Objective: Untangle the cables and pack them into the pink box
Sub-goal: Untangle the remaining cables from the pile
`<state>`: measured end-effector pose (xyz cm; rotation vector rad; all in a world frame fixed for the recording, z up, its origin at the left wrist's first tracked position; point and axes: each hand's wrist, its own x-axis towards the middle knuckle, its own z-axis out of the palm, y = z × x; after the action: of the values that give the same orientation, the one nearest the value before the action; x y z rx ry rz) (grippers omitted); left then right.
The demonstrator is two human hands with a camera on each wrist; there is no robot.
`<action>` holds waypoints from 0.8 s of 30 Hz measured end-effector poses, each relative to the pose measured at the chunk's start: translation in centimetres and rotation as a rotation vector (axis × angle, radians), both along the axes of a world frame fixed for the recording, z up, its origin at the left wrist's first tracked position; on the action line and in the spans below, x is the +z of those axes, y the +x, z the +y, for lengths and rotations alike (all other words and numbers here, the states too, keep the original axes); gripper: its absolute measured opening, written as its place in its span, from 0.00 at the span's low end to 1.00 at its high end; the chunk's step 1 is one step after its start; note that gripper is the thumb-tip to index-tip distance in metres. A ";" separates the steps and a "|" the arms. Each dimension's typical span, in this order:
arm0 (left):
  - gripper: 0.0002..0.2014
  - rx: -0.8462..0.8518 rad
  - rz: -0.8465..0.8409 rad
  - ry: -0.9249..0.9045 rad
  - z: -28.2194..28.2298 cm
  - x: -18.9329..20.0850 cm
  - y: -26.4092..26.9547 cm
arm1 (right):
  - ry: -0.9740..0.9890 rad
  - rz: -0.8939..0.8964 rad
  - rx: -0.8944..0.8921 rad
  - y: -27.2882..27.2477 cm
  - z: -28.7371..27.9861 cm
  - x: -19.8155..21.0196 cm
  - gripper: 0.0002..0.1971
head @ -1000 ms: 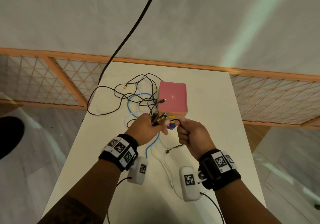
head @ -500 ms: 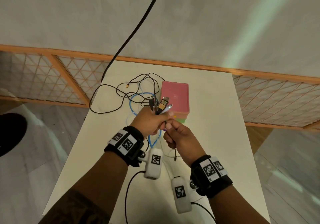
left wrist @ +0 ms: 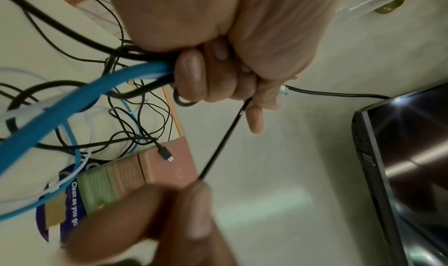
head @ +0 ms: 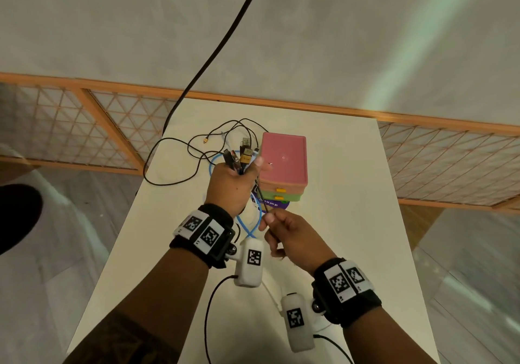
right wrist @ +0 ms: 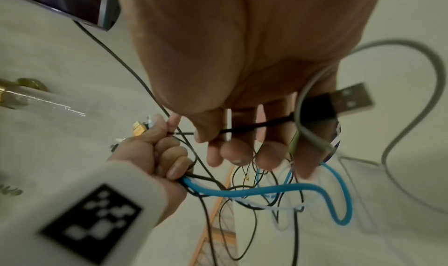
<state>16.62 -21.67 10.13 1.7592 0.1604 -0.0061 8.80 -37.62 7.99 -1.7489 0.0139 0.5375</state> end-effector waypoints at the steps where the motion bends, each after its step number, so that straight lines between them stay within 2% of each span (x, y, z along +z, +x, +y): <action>1: 0.18 0.024 0.002 -0.022 0.1 0.3 0.1 | -0.039 0.021 0.015 0.0 -0.3 -0.3 0.19; 3: 0.17 0.061 0.009 -0.088 0.5 0.9 0.5 | -0.147 0.072 0.043 -0.3 -0.6 -0.8 0.22; 7: 0.17 -0.041 0.031 -0.122 1.2 1.7 1.0 | -0.318 0.227 0.062 -0.8 -1.3 -2.2 0.23; 10: 0.20 -0.104 0.089 -0.081 1.0 1.2 0.5 | -0.580 0.082 0.077 -0.4 -1.3 -2.6 0.17; 11: 0.24 -0.121 0.110 -0.062 1.0 1.0 0.3 | -0.614 0.004 0.042 -0.1 -1.2 -2.3 0.19; 13: 0.33 -0.174 0.118 -0.004 0.8 0.6 -0.1 | -0.487 -0.173 -0.040 0.6 -0.8 -1.0 0.24; 14: 0.37 -0.200 0.114 0.014 0.7 0.6 -0.2 | -0.392 -0.240 -0.059 1.1 -0.6 -0.2 0.21; 16: 0.43 -0.241 0.132 0.026 0.7 0.7 -0.3 | -0.291 -0.325 -0.055 1.8 0.1 1.1 0.08; 17: 0.43 -0.254 0.142 0.025 0.7 0.9 -0.2 | -0.240 -0.329 -0.060 2.0 0.5 1.3 0.05; 20: 0.43 -0.250 0.141 0.051 0.9 1.5 -0.1 | -0.177 -0.243 -0.025 1.2 1.3 1.3 0.12; 22: 0.39 -0.222 0.146 0.079 1.4 1.9 0.2 | -0.266 -0.183 0.067 0.6 1.4 0.8 0.13; 24: 0.33 -0.194 0.142 0.073 1.8 2.2 0.3 | -0.382 -0.183 0.021 0.5 1.2 0.1 0.09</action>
<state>16.95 -19.88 12.37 1.8416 0.0937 -0.2696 9.34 -36.40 8.12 -2.1686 -0.0333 0.4053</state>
